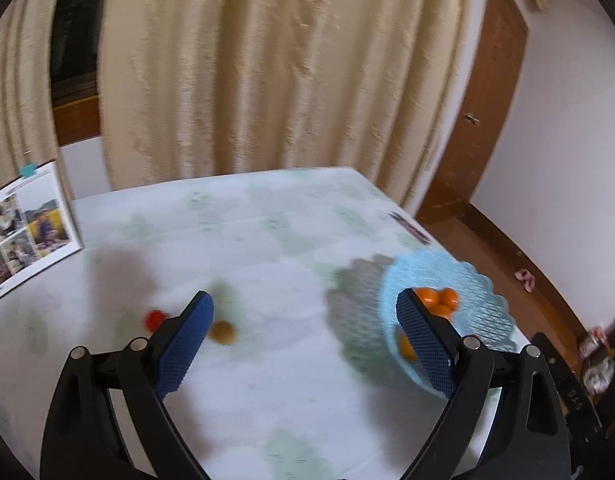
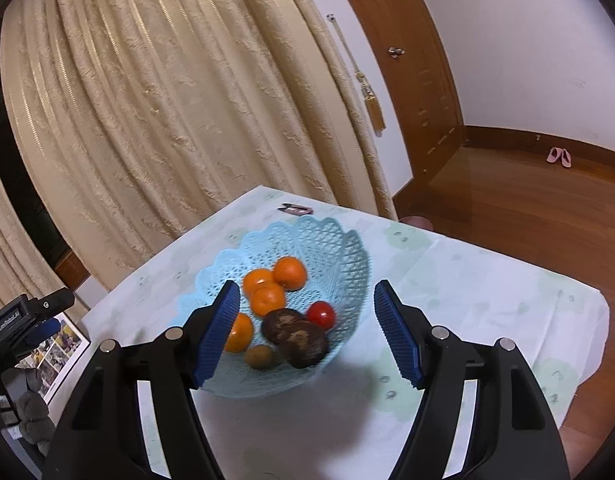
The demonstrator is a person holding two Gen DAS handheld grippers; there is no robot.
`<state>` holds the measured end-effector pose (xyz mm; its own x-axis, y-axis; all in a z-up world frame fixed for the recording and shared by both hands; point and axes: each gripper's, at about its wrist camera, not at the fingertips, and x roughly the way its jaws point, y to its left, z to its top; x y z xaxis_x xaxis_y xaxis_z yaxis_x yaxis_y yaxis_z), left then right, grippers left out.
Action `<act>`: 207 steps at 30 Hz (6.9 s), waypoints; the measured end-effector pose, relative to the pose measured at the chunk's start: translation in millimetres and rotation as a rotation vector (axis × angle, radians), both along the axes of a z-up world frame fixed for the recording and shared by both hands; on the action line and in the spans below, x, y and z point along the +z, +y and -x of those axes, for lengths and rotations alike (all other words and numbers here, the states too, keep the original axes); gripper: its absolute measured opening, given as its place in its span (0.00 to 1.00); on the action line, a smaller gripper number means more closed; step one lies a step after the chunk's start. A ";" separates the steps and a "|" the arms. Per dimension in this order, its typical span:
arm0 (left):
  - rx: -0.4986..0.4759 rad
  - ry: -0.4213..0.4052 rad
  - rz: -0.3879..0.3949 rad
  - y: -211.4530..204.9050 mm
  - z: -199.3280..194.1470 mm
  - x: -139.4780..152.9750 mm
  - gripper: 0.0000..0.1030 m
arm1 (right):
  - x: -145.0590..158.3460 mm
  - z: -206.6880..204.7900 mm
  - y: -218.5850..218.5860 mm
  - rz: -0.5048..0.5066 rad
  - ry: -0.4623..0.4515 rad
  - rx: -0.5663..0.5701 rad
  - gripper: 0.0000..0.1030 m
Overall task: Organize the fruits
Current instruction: 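Move the left tool to the red cherry tomato and grasp it, then grasp the last small yellow fruit with the right tool while the left lifts the tomato, then carry the yellow fruit into the basket and open the right tool, then lower the cherry tomato into the basket and open the left tool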
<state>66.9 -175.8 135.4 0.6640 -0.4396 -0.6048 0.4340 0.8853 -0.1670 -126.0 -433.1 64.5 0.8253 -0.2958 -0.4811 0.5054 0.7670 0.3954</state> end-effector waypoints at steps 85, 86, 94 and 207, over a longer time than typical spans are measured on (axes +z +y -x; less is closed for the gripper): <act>0.267 0.027 -0.047 115.1 -68.2 -9.8 0.27 | -62.2 -236.1 211.8 0.180 0.367 0.692 0.28; 0.265 0.026 -0.048 114.0 -67.3 -9.4 0.27 | -58.8 -232.5 208.6 0.177 0.357 0.685 0.28; 0.232 0.020 -0.056 103.8 -61.7 -10.4 0.27 | -22.3 -192.9 162.0 0.151 0.258 0.570 0.28; -0.270 -0.154 -0.240 -158.5 75.6 -41.8 0.80 | -20.2 34.8 -44.7 0.026 0.014 0.011 0.78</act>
<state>-8.7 -334.4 93.6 0.6350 -0.4692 -0.6137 0.6604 0.7419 0.1162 -160.8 -477.8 44.3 0.8218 -0.2996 -0.4846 0.5022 0.7825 0.3680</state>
